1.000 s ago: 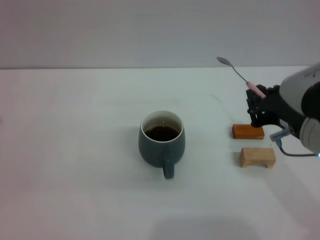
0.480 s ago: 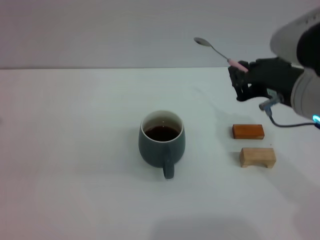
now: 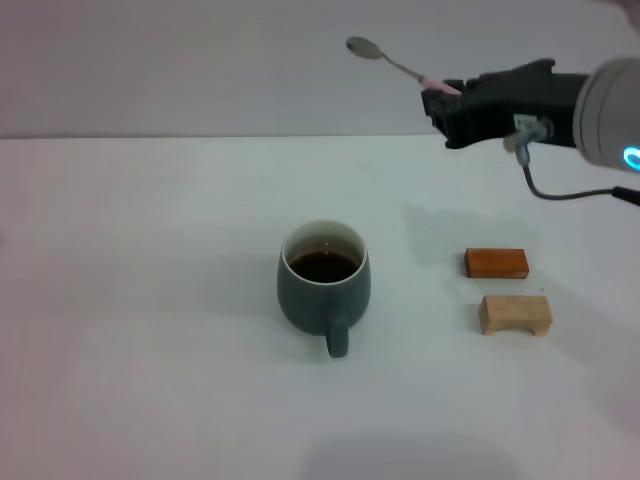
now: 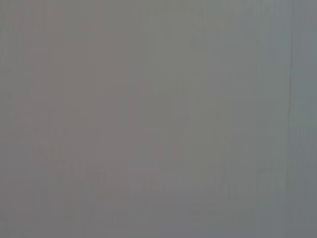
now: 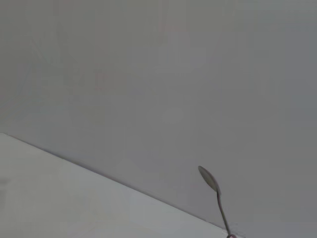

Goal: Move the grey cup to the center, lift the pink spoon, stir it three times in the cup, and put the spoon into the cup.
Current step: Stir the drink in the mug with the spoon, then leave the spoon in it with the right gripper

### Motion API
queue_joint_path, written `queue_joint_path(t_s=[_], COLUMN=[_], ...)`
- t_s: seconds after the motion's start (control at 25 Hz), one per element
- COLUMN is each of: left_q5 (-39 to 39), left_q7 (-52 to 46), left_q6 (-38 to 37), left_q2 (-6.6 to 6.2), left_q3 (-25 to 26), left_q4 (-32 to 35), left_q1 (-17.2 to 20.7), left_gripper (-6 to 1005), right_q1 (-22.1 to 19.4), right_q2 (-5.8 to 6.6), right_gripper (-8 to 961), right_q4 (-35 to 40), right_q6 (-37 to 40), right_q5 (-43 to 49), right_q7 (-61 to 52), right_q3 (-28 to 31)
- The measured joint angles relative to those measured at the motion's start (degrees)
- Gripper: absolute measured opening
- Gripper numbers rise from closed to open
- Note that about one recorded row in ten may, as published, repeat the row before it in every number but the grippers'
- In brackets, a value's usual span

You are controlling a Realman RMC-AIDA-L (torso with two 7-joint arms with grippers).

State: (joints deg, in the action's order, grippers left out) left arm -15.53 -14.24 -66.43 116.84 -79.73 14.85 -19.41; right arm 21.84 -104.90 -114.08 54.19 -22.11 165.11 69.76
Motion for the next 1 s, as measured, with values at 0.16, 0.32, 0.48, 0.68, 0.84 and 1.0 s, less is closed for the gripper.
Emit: queue_joint_path(t_s=[0.16, 0.32, 0.48, 0.68, 0.84, 1.0], left_q5=[-0.04, -0.17, -0.24, -0.37, -0.38, -0.38], left_q7=[0.15, 0.48, 0.49, 0.53, 0.59, 0.62], left_q6=[0.00, 0.00, 0.00, 0.00, 0.02, 0.06], left_q2=[-0.01, -0.06, -0.11, -0.13, -0.13, -0.13], left_q3=[0.01, 0.02, 0.01, 0.01, 0.01, 0.26], left_q4=[0.00, -0.05, -0.06, -0.37, -0.44, -0.39], left_q1=[-0.15, -0.34, -0.45, -0.95, -1.05, -1.07], left_gripper=[47, 47, 46, 46, 46, 47], right_q1=[4.01, 7.64, 11.89, 14.43, 17.32, 20.70], right_q2=[0.32, 1.16, 1.79, 1.82, 1.90, 1.90], right_gripper=[121, 121, 121, 121, 121, 121], right_q4=[1.09, 2.94, 6.02, 7.60, 8.67, 10.54], right_q6=[4.15, 7.11, 11.83, 15.22, 19.99, 25.02], right_q5=[-4.61, -10.29, -15.56, -18.33, -21.03, -22.95], right_q7=[0.04, 0.14, 0.20, 0.26, 0.31, 0.35], right_q3=[2.87, 5.23, 7.42, 9.35, 11.59, 13.21])
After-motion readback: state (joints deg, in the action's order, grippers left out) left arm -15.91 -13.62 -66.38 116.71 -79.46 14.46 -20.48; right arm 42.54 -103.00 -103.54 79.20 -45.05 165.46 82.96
